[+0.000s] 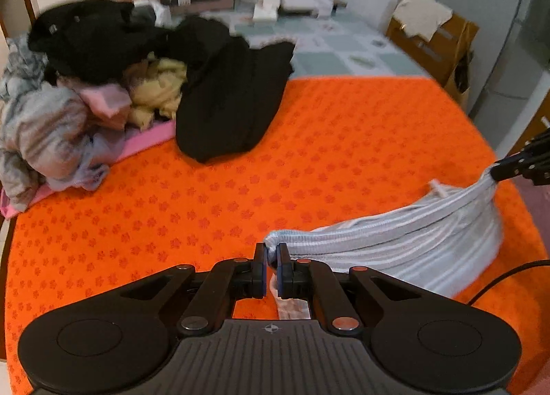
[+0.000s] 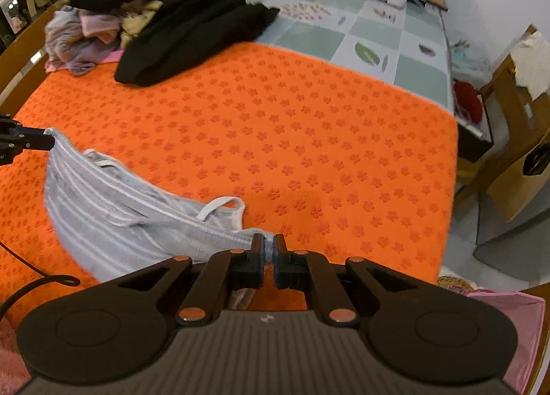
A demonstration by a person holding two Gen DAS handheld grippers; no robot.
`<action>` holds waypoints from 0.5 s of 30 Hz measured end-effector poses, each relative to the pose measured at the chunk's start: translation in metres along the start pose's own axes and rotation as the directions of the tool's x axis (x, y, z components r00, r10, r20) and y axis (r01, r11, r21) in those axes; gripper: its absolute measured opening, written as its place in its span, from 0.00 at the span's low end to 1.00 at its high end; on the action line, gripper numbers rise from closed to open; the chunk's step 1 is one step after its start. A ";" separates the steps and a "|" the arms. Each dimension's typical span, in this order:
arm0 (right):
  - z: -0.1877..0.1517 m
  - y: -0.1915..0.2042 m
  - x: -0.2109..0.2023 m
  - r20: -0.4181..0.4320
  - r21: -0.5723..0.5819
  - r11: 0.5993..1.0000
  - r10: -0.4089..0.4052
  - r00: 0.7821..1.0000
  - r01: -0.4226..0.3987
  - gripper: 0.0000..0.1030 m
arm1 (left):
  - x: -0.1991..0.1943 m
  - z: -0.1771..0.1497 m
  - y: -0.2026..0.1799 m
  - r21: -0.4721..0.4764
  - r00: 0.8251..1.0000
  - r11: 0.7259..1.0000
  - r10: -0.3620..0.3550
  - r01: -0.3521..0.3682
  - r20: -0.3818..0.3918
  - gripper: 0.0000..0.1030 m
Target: Fold clothes
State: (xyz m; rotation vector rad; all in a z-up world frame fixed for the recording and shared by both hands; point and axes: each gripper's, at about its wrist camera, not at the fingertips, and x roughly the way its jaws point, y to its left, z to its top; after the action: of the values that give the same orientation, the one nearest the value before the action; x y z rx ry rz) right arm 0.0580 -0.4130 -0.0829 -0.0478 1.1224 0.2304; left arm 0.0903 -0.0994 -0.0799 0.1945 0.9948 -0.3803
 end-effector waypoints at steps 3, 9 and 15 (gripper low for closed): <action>0.002 -0.004 0.015 -0.021 0.011 1.000 0.000 1.000 0.000 0.08 | 0.020 0.001 0.004 -0.017 0.999 1.000 -0.003 0.002 -0.040 0.09; 0.002 -0.015 0.012 0.004 0.054 0.998 -0.029 1.000 0.028 0.20 | 0.023 0.001 0.016 -0.095 0.999 0.995 -0.013 0.010 -0.033 0.24; -0.004 -0.010 -0.017 0.024 0.027 0.999 0.018 1.000 -0.019 0.23 | -0.004 0.001 0.014 -0.081 0.998 0.995 -0.061 0.061 -0.005 0.33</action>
State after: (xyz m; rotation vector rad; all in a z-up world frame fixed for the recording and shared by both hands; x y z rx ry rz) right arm 0.0501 -0.4260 -0.0704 -0.0103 1.1029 0.2314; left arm 0.0943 -0.0860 -0.0758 0.0925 1.0232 -0.3942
